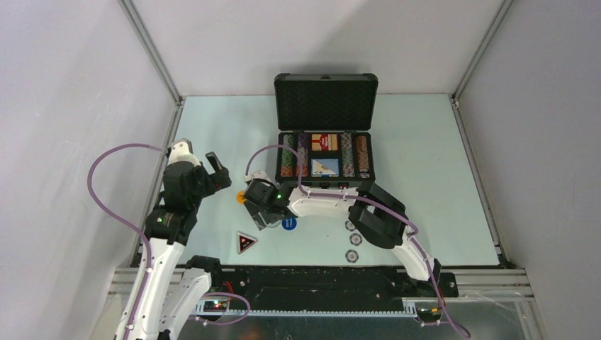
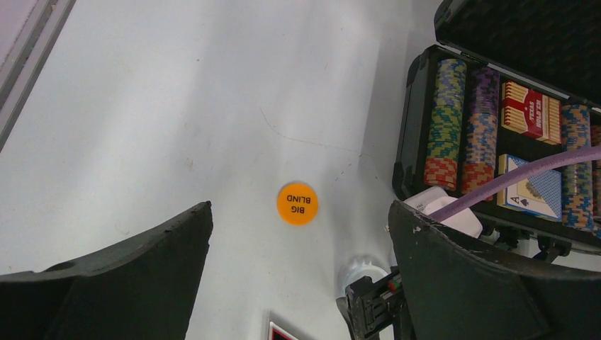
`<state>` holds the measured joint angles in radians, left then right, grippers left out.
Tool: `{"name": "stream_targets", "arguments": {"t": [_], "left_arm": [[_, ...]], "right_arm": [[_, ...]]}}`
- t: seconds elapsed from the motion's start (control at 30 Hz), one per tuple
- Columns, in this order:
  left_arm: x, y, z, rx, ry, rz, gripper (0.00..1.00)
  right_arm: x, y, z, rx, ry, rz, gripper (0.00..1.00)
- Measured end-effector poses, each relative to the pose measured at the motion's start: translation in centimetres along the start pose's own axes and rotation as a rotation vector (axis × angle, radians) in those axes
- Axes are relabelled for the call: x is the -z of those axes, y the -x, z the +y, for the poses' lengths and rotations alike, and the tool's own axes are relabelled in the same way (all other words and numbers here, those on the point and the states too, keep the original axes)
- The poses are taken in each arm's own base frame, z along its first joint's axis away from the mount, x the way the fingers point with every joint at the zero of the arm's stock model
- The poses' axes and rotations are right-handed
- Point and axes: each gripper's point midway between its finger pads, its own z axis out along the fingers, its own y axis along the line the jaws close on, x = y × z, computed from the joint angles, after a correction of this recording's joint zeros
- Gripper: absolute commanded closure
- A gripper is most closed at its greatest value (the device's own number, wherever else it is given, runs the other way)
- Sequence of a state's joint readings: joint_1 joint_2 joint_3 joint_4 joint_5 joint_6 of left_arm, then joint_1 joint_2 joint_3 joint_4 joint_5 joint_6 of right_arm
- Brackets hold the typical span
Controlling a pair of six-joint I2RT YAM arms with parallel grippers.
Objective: Pack up texas hold em set
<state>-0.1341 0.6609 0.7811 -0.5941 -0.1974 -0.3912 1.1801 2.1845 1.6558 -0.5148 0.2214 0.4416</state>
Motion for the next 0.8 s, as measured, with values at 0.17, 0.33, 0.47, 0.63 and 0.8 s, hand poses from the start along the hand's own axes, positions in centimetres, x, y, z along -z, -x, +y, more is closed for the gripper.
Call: {"name": "stream_targets", "arguments": {"t": [0.17, 0.33, 0.47, 0.63, 0.8], "left_arm": [[0.00, -0.01, -0.02, 0.000, -0.001, 0.001, 0.02], [0.01, -0.04, -0.11, 0.000, -0.006, 0.002, 0.02], [0.02, -0.07, -0.17, 0.000, -0.010, 0.004, 0.02], [0.03, -0.11, -0.27, 0.000, -0.016, 0.006, 0.02], [0.03, -0.11, -0.28, 0.000, -0.016, 0.007, 0.02]], "right_arm": [[-0.06, -0.14, 0.00, 0.013, -0.008, -0.009, 0.14], [-0.04, -0.21, 0.23, 0.028, -0.010, -0.018, 0.14], [-0.04, -0.24, 0.20, 0.032, -0.013, -0.019, 0.17], [-0.03, -0.28, 0.09, 0.038, -0.019, -0.019, 0.17], [-0.02, -0.48, -0.01, 0.045, -0.027, -0.015, 0.17]]}}
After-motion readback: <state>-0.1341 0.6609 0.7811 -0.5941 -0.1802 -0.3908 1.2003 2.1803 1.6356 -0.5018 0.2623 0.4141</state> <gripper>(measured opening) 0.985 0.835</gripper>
